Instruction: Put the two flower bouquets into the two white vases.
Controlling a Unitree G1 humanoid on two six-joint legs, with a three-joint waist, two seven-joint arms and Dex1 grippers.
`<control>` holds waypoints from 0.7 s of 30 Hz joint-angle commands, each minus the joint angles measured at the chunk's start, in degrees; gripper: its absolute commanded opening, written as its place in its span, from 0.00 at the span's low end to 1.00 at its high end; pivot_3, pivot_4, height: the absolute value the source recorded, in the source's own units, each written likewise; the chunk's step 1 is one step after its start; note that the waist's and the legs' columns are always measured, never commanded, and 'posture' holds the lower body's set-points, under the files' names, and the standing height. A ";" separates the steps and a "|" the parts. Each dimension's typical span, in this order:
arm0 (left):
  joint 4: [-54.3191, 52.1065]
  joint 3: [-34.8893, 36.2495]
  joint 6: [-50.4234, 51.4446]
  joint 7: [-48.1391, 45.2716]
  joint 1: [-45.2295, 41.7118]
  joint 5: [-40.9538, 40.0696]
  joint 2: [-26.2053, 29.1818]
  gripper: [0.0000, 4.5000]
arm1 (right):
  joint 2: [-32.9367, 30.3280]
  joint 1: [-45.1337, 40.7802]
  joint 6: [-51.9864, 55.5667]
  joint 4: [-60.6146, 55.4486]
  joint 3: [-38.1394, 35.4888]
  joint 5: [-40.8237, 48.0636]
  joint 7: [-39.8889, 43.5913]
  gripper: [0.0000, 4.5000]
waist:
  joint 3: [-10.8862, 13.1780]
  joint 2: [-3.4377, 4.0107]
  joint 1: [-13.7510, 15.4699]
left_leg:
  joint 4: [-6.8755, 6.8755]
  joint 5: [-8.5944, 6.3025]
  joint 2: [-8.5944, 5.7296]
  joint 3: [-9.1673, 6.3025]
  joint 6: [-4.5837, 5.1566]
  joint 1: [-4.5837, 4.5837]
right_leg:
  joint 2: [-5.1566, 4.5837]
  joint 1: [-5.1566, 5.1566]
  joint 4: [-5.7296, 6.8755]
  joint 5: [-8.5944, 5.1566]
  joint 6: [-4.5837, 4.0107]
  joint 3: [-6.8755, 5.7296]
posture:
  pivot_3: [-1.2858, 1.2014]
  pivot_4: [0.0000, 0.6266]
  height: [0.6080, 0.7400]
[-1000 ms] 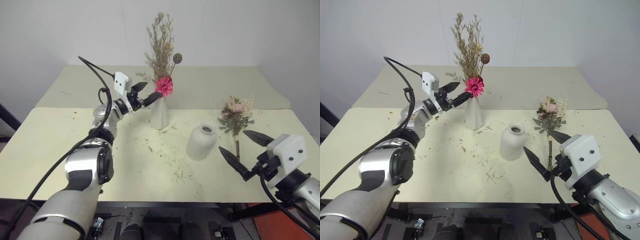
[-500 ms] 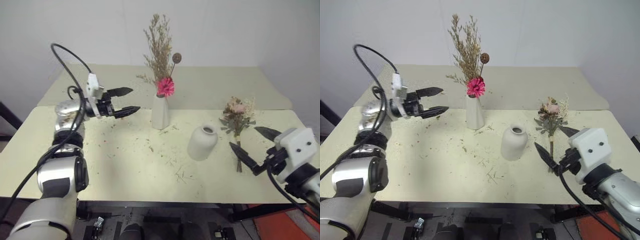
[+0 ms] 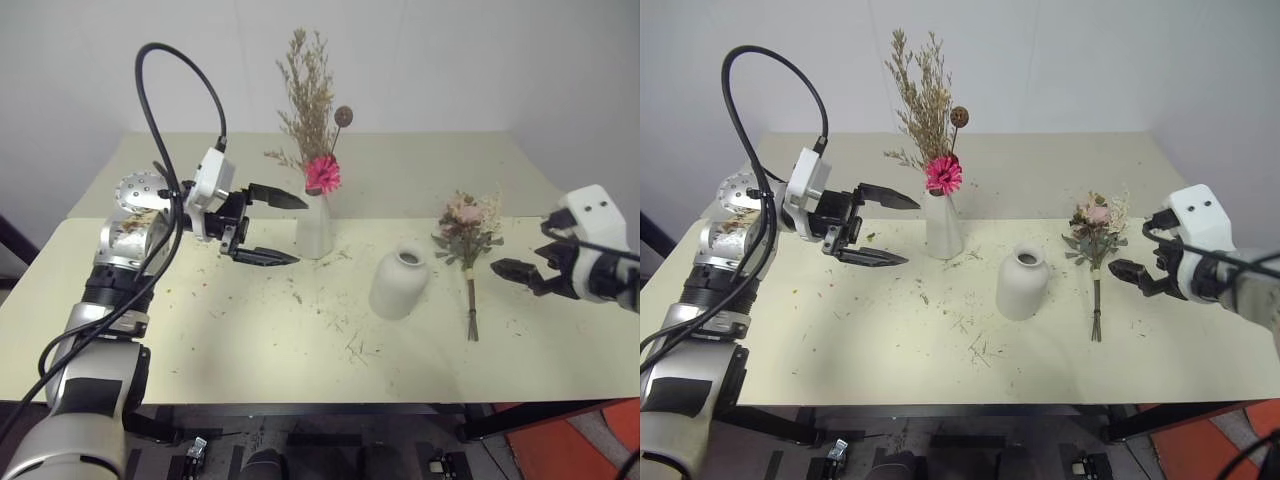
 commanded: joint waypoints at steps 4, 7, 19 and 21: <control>0.29 0.40 -4.45 -0.20 1.35 4.50 -0.98 0.99 | 4.75 -11.71 -3.66 18.39 14.50 -8.81 3.06 1.00 | -0.02 0.04 0.23 | 0.02 -0.05 -0.02 0.01 0.10 -0.35 | 0.00 -0.33 0.18 0.01 0.00 0.00 | 0.52 0.24 1.00; -0.67 1.14 -3.81 -0.20 2.15 4.99 -1.23 0.99 | 6.36 -14.63 -5.73 24.78 17.31 -11.61 4.98 1.00 | -0.04 0.08 0.65 | 0.07 -0.03 -0.03 0.01 0.12 -0.79 | -0.03 -0.71 0.27 0.02 0.01 -0.03 | 0.52 0.24 1.00; -3.13 2.87 -3.21 1.00 3.77 6.38 -0.77 1.00 | 13.01 -23.00 -15.53 48.33 21.14 -22.34 10.08 0.44 | -0.06 0.15 0.44 | 0.09 -0.01 -0.03 0.02 0.13 -0.76 | -0.02 -0.71 0.30 0.04 0.03 -0.03 | 0.52 0.24 1.00; -3.81 3.06 -3.04 1.36 4.09 6.32 -0.74 1.00 | 13.46 -23.56 -16.96 50.62 21.22 -23.76 11.03 0.29 | -0.07 0.16 0.43 | 0.09 -0.01 -0.03 0.02 0.13 -0.77 | -0.03 -0.71 0.29 0.04 0.03 -0.03 | 0.52 0.24 1.00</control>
